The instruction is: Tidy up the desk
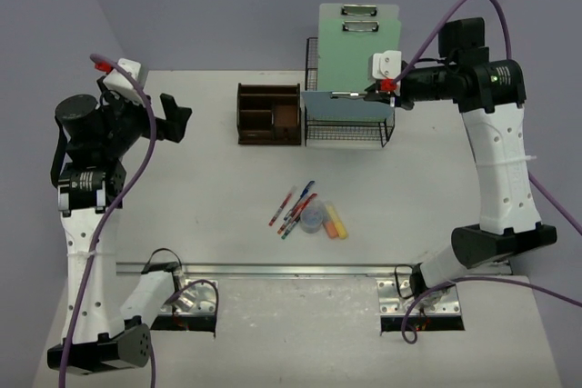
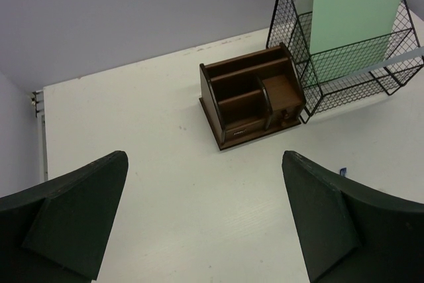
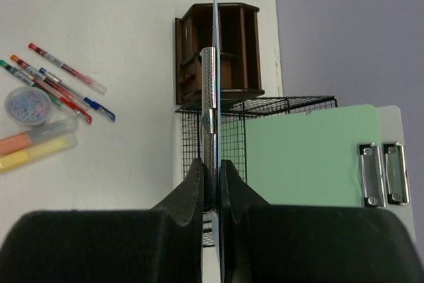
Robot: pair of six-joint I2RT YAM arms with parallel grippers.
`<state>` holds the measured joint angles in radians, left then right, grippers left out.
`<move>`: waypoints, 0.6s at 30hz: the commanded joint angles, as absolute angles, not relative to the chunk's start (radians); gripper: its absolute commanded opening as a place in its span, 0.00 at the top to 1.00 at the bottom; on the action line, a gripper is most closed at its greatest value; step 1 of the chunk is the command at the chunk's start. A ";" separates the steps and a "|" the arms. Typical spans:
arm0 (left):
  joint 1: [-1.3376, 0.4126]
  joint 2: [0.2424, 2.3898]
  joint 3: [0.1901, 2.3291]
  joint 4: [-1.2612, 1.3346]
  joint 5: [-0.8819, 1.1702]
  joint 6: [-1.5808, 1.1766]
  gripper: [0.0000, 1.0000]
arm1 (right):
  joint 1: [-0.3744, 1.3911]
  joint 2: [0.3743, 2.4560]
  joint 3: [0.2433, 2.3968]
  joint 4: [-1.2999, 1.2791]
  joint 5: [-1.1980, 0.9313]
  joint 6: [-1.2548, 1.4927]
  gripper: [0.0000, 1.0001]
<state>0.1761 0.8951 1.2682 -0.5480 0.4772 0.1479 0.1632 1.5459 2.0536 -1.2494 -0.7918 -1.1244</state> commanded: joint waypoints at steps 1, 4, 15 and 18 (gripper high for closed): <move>0.170 0.883 1.251 -0.501 0.495 0.127 0.00 | 0.149 1.562 2.055 -1.189 -0.842 -1.162 1.00; 0.172 0.884 1.243 -0.500 0.499 0.126 0.00 | 0.141 1.575 2.045 -1.171 -0.848 -1.161 1.00; 0.170 0.887 1.213 -0.485 0.497 0.122 0.00 | 0.093 1.580 1.877 -1.039 -0.879 -1.150 1.00; 0.170 0.890 1.205 -0.483 0.497 0.120 0.00 | 0.087 1.590 1.857 -1.005 -0.887 -1.131 1.00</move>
<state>0.1761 0.8958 1.2102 -0.5351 0.4839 0.1392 0.0991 1.5869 1.8675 -1.1202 -0.8241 -1.1437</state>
